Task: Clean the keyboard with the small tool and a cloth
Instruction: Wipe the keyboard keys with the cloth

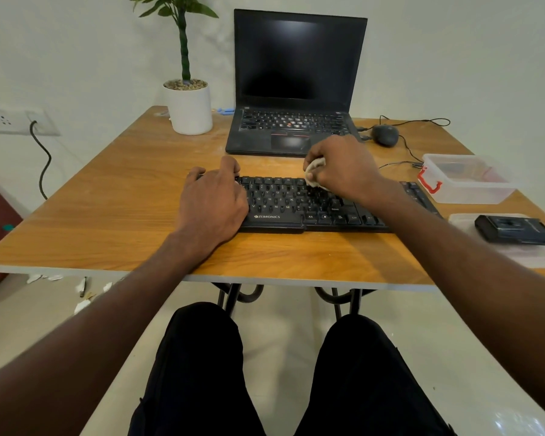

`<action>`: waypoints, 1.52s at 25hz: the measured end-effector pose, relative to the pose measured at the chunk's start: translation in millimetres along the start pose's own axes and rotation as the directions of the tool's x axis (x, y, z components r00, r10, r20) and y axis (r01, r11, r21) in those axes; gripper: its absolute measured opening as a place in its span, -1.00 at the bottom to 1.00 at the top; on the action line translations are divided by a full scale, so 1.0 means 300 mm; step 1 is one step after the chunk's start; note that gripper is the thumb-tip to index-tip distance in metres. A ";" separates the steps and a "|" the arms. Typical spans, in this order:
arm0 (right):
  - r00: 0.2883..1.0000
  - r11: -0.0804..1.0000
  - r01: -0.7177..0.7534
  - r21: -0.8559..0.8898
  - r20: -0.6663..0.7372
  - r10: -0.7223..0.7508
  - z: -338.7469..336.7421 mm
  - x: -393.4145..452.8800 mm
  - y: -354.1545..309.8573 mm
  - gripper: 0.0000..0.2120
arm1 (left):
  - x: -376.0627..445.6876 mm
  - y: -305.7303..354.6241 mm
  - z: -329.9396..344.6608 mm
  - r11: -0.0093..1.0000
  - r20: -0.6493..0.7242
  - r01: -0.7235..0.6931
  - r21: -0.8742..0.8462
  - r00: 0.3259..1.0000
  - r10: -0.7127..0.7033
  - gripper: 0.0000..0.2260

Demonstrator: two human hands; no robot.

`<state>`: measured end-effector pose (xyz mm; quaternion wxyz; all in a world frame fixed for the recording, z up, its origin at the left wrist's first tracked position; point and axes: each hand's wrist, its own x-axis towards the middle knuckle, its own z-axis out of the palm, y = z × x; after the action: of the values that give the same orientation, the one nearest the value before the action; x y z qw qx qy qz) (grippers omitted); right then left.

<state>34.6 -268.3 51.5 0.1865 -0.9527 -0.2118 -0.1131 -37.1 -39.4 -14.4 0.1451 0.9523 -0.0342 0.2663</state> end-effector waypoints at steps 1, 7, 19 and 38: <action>1.000 1.000 0.023 -0.009 -0.011 -0.023 0.015 -0.007 -0.005 -0.84 | -0.001 0.002 0.001 1.000 -0.002 0.001 0.000 1.000 -0.001 -0.77; 0.990 0.997 0.076 0.022 0.119 -0.078 0.001 -0.031 0.019 -0.85 | 0.001 -0.001 0.003 1.000 -0.015 0.012 0.005 1.000 -0.012 -0.77; 0.985 0.985 0.101 0.138 0.127 -0.119 0.020 -0.026 0.021 -0.79 | 0.031 0.187 0.041 0.993 0.088 -0.033 -0.115 0.995 0.043 -0.55; 0.998 0.994 -0.020 -0.107 -0.057 0.014 0.020 -0.026 0.089 -0.82 | 0.021 0.208 0.084 0.995 0.094 -0.090 0.036 0.992 0.086 -0.67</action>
<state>40.3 -291.1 35.6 0.1418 -0.9595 -0.1921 -0.1497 -28.2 -106.3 -15.7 0.1123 0.9638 -0.0774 0.2289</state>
